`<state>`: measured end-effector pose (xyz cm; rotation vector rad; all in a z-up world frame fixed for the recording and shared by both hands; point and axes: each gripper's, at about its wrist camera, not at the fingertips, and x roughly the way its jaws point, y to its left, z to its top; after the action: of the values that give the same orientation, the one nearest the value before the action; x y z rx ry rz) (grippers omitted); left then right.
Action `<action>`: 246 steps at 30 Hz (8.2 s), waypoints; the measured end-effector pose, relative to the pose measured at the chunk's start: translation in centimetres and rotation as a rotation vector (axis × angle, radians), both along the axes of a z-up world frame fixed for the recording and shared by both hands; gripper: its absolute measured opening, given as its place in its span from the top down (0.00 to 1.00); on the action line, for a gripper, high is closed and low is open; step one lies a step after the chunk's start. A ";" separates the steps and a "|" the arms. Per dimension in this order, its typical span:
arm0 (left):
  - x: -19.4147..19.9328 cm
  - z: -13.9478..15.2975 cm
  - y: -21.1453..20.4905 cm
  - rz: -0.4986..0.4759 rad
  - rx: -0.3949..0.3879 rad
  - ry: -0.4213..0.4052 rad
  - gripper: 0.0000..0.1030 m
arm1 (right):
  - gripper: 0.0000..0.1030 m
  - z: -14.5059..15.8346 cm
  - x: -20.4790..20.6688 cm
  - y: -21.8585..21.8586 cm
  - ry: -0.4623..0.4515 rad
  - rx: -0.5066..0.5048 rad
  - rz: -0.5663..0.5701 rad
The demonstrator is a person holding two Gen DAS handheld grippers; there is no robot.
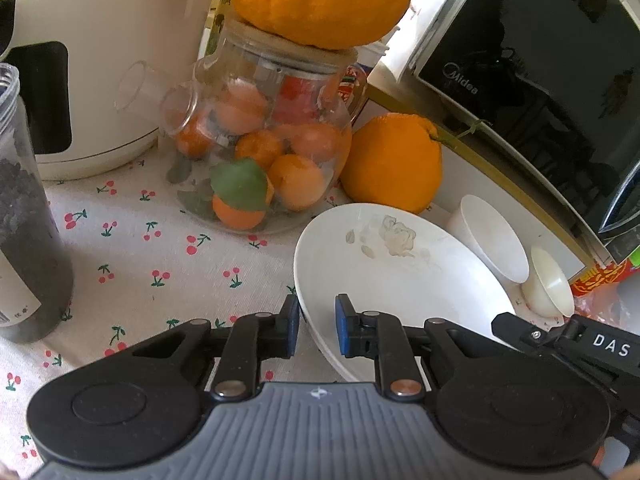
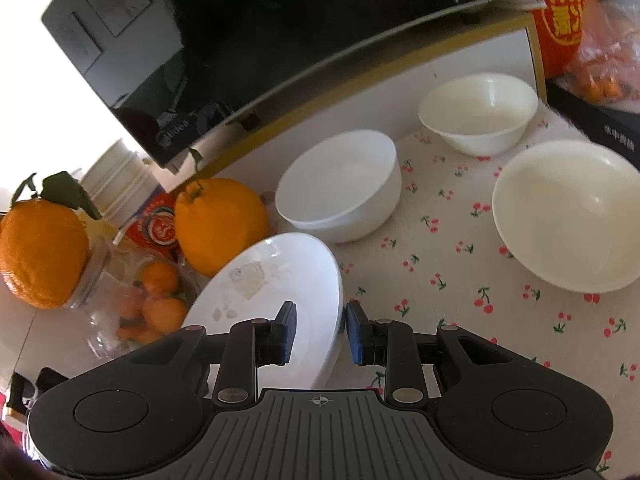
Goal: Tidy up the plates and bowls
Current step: 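Lift the plain white plate off the table with both grippers, then lower the held white plate onto the plate stack with both grippers, then open both grippers and pull back from the stacked plates, then move both grippers to the white bowl by the microwave and close on its rim, then lift the white bowl off the table with both grippers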
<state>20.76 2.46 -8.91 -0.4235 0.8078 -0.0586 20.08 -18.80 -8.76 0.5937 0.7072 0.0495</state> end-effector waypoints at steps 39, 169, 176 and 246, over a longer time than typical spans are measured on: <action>-6.9 3.7 -0.3 -0.093 -0.049 -0.047 0.84 | 0.75 4.2 -7.7 -1.4 -0.040 -0.072 0.031; -3.1 7.4 -3.4 -0.165 0.248 -0.048 0.00 | 0.07 7.4 -6.7 -3.9 0.082 -0.197 0.035; 1.1 7.9 -4.2 -0.176 0.201 -0.083 0.00 | 0.07 7.4 -2.0 -4.7 0.048 -0.154 0.005; 6.5 5.0 -10.4 -0.358 0.142 -0.106 0.83 | 0.83 3.5 5.4 -5.4 0.010 -0.037 -0.037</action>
<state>27.23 -7.91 -3.89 -0.1367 0.7698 -0.3522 25.51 -24.20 -5.23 0.5714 0.7047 -0.0009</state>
